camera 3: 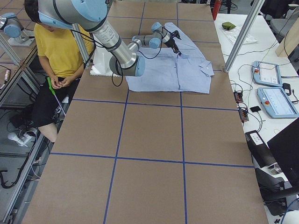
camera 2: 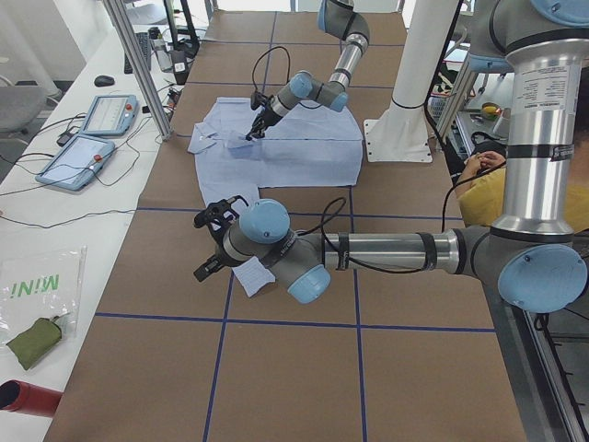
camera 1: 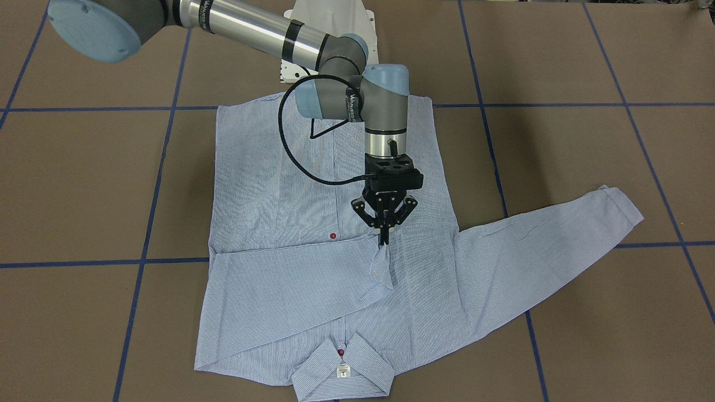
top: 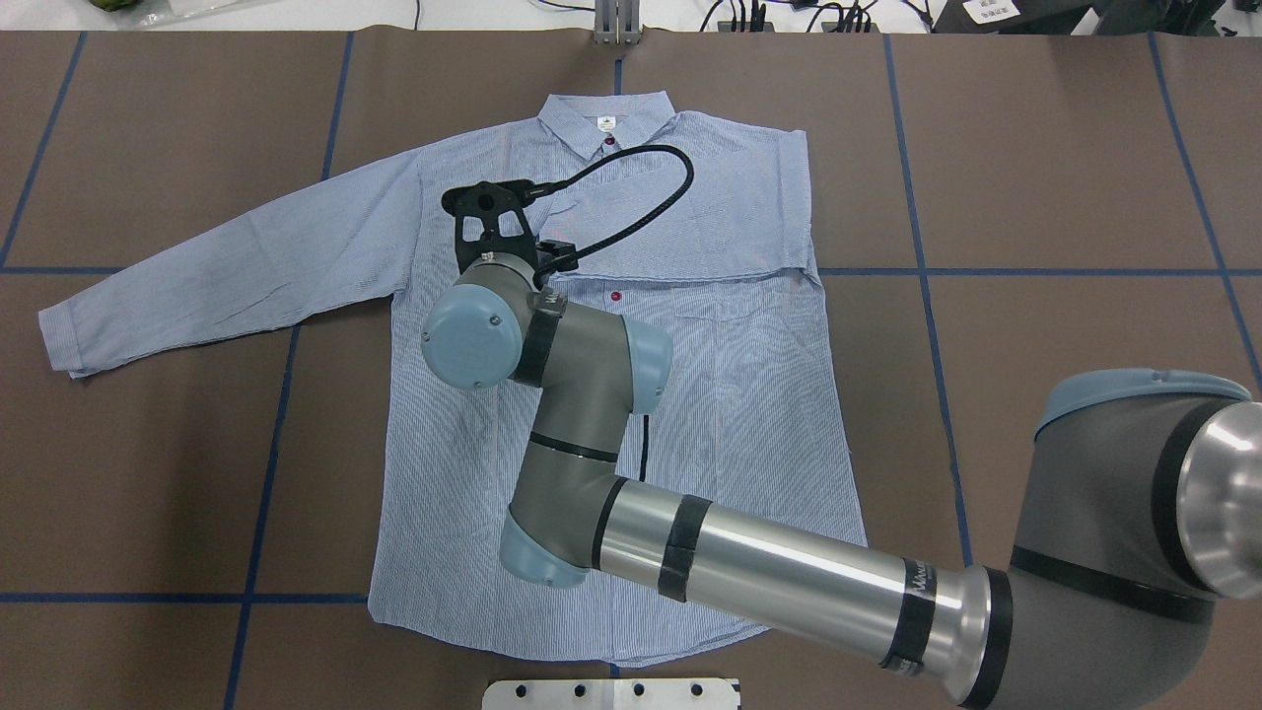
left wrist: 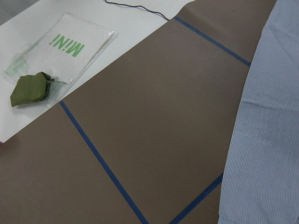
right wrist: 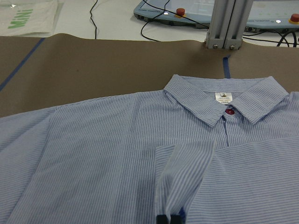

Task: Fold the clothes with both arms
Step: 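Carry the cuff with the right gripper across the shirt front toward the other sleeve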

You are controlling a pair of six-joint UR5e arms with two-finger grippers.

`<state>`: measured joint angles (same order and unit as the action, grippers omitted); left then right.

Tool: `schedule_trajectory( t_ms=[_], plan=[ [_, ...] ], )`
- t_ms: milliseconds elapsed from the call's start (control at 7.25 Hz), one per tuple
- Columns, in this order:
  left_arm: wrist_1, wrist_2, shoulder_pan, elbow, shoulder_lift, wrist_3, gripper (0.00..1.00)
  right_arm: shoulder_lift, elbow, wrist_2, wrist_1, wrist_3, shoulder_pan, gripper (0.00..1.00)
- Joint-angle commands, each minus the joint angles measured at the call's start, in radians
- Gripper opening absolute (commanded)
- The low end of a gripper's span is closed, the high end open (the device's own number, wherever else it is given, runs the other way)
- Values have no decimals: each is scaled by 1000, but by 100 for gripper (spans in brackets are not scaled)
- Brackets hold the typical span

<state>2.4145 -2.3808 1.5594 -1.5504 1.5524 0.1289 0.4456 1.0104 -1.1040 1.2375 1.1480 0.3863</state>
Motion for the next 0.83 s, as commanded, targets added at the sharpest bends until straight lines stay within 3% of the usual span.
schedule_trajectory(
  t_ms=[0, 138, 552, 690],
  plan=[
    [2, -1, 1, 4, 0, 0, 100, -109, -58, 7, 148, 15, -11, 49],
    [21, -1, 1, 6, -8, 0, 100, -158, -88, 1, 196, 25, -9, 98],
    [32, -1, 1, 6, -18, 0, 100, -260, -96, -91, 353, 47, 6, 100],
    [32, 0, 1, 6, -17, -3, 100, -266, -90, -178, 362, 83, 46, 100]
  ],
)
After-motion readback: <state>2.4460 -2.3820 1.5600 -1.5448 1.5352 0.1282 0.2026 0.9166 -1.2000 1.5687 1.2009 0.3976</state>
